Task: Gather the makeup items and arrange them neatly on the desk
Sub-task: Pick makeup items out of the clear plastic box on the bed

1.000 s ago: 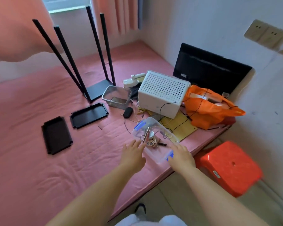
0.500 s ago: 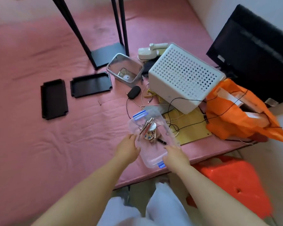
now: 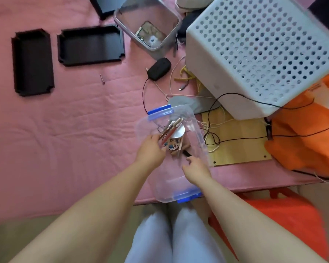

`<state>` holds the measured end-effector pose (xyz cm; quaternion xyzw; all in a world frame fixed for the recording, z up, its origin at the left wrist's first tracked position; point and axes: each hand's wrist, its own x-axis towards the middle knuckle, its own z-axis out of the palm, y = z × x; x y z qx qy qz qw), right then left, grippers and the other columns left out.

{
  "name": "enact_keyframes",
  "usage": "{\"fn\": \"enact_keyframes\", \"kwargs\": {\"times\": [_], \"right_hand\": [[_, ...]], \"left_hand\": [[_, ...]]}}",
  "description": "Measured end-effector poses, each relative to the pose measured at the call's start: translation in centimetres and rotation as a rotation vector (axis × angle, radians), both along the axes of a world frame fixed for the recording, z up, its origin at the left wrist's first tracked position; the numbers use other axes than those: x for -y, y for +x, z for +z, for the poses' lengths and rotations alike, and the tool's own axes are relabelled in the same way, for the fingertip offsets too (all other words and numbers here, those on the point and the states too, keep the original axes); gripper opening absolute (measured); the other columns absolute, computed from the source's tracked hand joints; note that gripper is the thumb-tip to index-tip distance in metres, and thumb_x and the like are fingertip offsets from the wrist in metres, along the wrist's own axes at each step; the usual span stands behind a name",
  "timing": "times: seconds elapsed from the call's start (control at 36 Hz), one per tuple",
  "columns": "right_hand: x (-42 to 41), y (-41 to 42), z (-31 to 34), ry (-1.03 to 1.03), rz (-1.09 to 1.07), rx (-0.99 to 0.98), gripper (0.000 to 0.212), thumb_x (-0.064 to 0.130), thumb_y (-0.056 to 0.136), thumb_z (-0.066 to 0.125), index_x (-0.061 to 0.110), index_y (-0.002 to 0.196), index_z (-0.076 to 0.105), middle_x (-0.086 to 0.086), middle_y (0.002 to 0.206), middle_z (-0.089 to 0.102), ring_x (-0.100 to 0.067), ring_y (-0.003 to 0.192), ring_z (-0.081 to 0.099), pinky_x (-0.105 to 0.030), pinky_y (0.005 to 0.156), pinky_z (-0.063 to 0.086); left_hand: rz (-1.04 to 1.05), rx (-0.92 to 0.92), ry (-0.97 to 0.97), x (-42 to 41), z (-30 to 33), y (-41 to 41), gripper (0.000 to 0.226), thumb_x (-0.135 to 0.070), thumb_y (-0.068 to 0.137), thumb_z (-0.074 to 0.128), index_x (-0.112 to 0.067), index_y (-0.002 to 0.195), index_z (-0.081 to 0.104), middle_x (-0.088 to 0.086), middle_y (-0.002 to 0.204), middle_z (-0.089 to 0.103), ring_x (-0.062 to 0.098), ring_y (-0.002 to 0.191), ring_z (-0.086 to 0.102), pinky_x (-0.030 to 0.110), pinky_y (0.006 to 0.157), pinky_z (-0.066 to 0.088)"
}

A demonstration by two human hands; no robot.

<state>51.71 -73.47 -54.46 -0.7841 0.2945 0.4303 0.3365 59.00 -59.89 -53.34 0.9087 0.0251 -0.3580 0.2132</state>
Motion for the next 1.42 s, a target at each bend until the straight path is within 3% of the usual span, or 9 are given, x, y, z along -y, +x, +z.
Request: {"fn": "enact_keyframes", "kwargs": {"times": [0.08, 0.22, 0.44, 0.67, 0.83, 0.94, 1.11, 1.19, 1.42], "right_hand": [[-0.1, 0.3, -2.5, -0.007, -0.067, -0.032, 0.043, 0.018, 0.09, 0.045, 0.011, 0.132, 0.048, -0.01, 0.131, 0.054, -0.03, 0.113, 0.053, -0.032, 0.088, 0.044], [-0.8, 0.8, -5.7, -0.116, -0.017, -0.007, 0.044, 0.024, 0.092, 0.044, 0.011, 0.134, 0.045, -0.013, 0.135, 0.049, -0.032, 0.123, 0.046, -0.037, 0.098, 0.039], [-1.1, 2.6, -9.2, -0.144, -0.233, 0.021, 0.023, 0.023, 0.091, 0.048, 0.015, 0.111, 0.056, -0.014, 0.115, 0.063, -0.032, 0.107, 0.057, -0.033, 0.083, 0.044], [-2.8, 3.9, -11.5, -0.323, -0.129, 0.112, 0.034, 0.035, 0.091, 0.054, 0.009, 0.111, 0.044, -0.015, 0.108, 0.065, -0.037, 0.102, 0.061, -0.04, 0.077, 0.047], [-3.3, 4.1, -12.3, -0.345, -0.086, 0.113, 0.024, 0.026, 0.093, 0.049, 0.005, 0.106, 0.05, -0.018, 0.108, 0.065, -0.037, 0.101, 0.061, -0.037, 0.072, 0.045], [-3.8, 2.7, -11.9, -0.29, -0.223, 0.041, 0.019, 0.016, 0.093, 0.044, 0.006, 0.108, 0.048, -0.019, 0.109, 0.063, -0.037, 0.101, 0.059, -0.033, 0.065, 0.033], [-3.9, 0.4, -11.4, -0.298, -0.392, -0.103, 0.026, 0.006, 0.092, 0.037, 0.005, 0.117, 0.039, -0.02, 0.118, 0.059, -0.039, 0.104, 0.057, -0.034, 0.069, 0.035], [-3.7, 0.2, -11.5, -0.366, -0.315, -0.042, 0.022, 0.019, 0.098, 0.037, 0.008, 0.116, 0.037, -0.015, 0.114, 0.063, -0.037, 0.103, 0.06, -0.035, 0.066, 0.034], [-4.3, 0.2, -12.3, -0.508, -0.11, 0.099, 0.065, 0.052, 0.086, 0.053, 0.013, 0.132, 0.029, -0.01, 0.117, 0.061, -0.029, 0.095, 0.065, -0.032, 0.061, 0.032]], "left_hand": [[0.022, -0.017, 0.019, 0.3, -2.4, 0.5, 0.052, -0.022, 0.088, 0.055, -0.012, 0.137, 0.04, 0.011, 0.139, 0.044, 0.03, 0.122, 0.045, 0.031, 0.095, 0.036], [0.014, -0.037, 0.008, 1.4, -5.7, 0.5, 0.049, -0.018, 0.085, 0.055, -0.011, 0.132, 0.04, 0.01, 0.137, 0.04, 0.031, 0.115, 0.05, 0.035, 0.09, 0.041], [0.024, 0.014, 0.025, 1.9, -10.1, 2.0, 0.054, -0.019, 0.085, 0.057, -0.006, 0.134, 0.038, 0.014, 0.132, 0.043, 0.03, 0.124, 0.041, 0.036, 0.098, 0.036], [0.014, -0.009, 0.035, 2.0, -12.7, 3.1, 0.034, -0.016, 0.08, 0.056, -0.013, 0.114, 0.05, 0.009, 0.111, 0.058, 0.031, 0.109, 0.052, 0.035, 0.077, 0.044], [-0.075, -0.115, 0.128, 1.8, -13.0, 2.8, 0.033, -0.012, 0.084, 0.054, -0.011, 0.117, 0.049, 0.013, 0.118, 0.051, 0.034, 0.101, 0.057, 0.03, 0.073, 0.039], [0.02, -0.205, 0.115, 2.2, -12.6, 2.4, 0.028, -0.018, 0.088, 0.05, -0.008, 0.115, 0.055, 0.015, 0.12, 0.052, 0.034, 0.102, 0.058, 0.032, 0.08, 0.046], [0.174, -0.301, 0.108, 2.6, -12.3, 1.6, 0.03, -0.012, 0.086, 0.049, -0.007, 0.116, 0.051, 0.016, 0.116, 0.059, 0.033, 0.104, 0.057, 0.032, 0.078, 0.045], [0.2, -0.286, 0.108, 2.5, -12.4, 1.3, 0.031, -0.01, 0.085, 0.048, -0.008, 0.116, 0.049, 0.017, 0.115, 0.06, 0.035, 0.104, 0.058, 0.034, 0.079, 0.046], [0.31, -0.278, 0.03, 2.4, -12.7, 0.9, 0.012, -0.012, 0.087, 0.045, -0.015, 0.099, 0.047, 0.013, 0.107, 0.062, 0.03, 0.082, 0.051, 0.029, 0.067, 0.038]]}}
